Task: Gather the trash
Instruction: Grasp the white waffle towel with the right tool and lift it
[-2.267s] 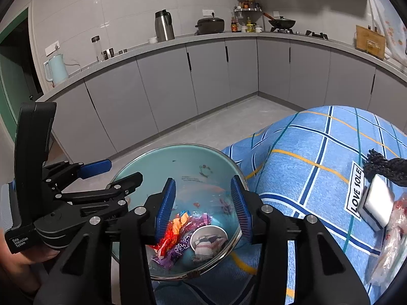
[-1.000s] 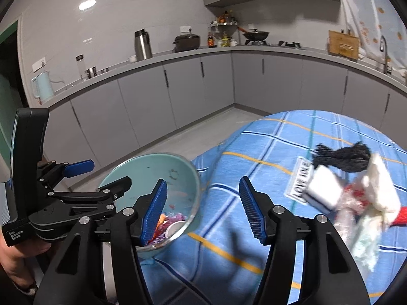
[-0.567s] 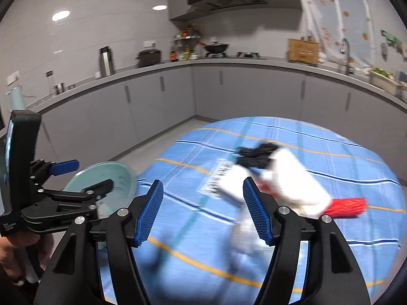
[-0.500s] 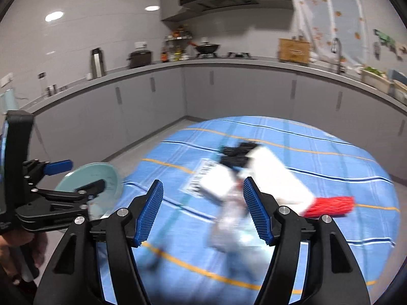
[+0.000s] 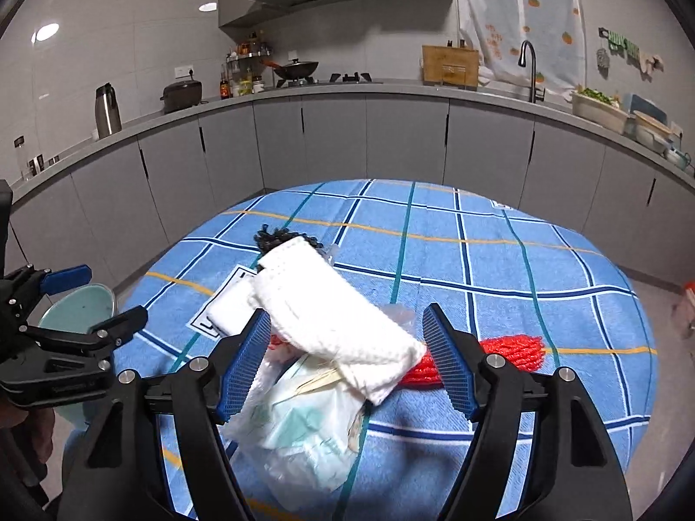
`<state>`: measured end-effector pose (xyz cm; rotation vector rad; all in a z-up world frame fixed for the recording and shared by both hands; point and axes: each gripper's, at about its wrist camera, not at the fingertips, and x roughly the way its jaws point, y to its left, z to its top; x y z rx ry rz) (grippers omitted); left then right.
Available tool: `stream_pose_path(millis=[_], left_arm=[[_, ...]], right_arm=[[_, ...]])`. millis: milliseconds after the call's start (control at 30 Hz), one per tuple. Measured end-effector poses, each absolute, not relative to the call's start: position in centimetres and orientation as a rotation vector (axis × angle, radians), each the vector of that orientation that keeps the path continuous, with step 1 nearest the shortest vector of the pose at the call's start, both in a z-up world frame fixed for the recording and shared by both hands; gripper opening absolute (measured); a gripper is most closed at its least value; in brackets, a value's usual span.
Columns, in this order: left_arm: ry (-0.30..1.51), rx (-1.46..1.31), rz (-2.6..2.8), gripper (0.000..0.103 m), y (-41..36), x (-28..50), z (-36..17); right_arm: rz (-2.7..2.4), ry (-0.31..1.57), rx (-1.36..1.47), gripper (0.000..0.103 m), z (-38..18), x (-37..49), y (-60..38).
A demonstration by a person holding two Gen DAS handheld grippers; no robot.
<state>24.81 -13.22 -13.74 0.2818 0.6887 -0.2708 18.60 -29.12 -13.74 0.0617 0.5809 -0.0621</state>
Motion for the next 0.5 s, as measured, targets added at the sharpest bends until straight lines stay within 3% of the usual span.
stream_pose_path(millis=[367, 433, 500], left_arm=[[0.712, 0.282, -0.28, 0.09, -13.5, 25.5, -14.6], [0.712, 0.284, -0.284, 0.09, -13.6, 25.5, -14.6], [0.712, 0.282, -0.287, 0.09, -13.6, 25.3, -14.6]], right_arm=[[-0.004, 0.647, 0.03, 0.069, -14.7, 20.5, -29.0], [-0.002, 0.684, 0.029, 0.038, -15.2, 20.9, -28.9], [0.018, 0.697, 0.058, 0.034, -15.4, 20.8, -29.0]])
